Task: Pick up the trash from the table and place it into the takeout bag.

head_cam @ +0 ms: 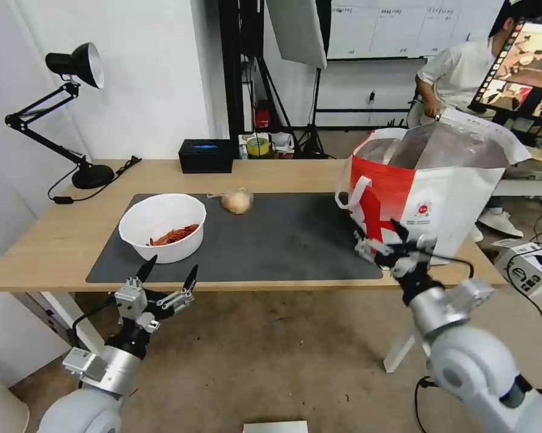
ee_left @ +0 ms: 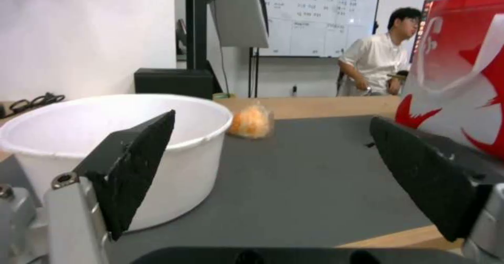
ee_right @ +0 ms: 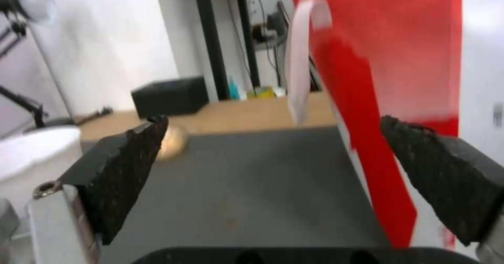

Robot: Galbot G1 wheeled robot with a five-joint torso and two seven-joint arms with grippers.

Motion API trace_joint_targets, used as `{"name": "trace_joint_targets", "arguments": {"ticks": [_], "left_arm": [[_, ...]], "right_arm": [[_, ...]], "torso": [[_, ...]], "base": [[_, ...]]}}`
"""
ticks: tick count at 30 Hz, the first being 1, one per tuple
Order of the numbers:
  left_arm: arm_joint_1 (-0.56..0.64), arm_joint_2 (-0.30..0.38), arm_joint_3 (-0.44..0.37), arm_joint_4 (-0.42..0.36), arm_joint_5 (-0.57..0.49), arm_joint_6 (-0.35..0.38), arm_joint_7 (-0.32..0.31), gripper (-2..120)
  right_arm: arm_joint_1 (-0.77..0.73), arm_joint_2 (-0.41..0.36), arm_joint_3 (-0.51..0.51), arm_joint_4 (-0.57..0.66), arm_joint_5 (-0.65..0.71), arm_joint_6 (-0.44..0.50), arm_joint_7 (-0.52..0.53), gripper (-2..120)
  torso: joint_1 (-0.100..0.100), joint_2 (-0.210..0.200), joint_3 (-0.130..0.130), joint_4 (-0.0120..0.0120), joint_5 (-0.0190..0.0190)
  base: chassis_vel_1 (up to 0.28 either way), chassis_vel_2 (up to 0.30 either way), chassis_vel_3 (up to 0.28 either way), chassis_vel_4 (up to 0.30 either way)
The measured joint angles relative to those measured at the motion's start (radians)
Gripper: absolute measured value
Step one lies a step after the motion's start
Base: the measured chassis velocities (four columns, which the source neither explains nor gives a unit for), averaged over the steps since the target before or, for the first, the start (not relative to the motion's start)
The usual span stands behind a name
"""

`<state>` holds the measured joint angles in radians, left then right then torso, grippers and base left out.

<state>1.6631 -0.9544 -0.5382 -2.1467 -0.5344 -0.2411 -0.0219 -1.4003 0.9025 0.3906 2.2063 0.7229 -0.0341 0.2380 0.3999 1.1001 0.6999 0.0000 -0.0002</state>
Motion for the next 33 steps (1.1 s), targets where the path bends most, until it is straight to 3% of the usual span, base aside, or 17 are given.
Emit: {"name": "trace_joint_targets", "arguments": {"ticks": [20, 33], "left_arm": [[0.04, -0.022, -0.023, 0.057, 0.047, 0.028, 0.005, 100], [0.055, -0.03, -0.032, 0.086, 0.063, 0.013, 0.003, 100]], "right_arm": [[-0.144, 0.061, -0.066, -0.065, -0.132, 0.056, -0.036, 100], [-0.082, 0.056, -0.123, -0.098, -0.128, 0.045, -0.038, 100]], "torso": [[0.0, 0.0, 0.0, -0.0001, 0.0001], [0.0, 0.0, 0.0, -0.0002, 0.0001]], "base": [[0.0, 0.0, 0.0, 0.0], [0.0, 0.0, 0.0, 0.0]]}}
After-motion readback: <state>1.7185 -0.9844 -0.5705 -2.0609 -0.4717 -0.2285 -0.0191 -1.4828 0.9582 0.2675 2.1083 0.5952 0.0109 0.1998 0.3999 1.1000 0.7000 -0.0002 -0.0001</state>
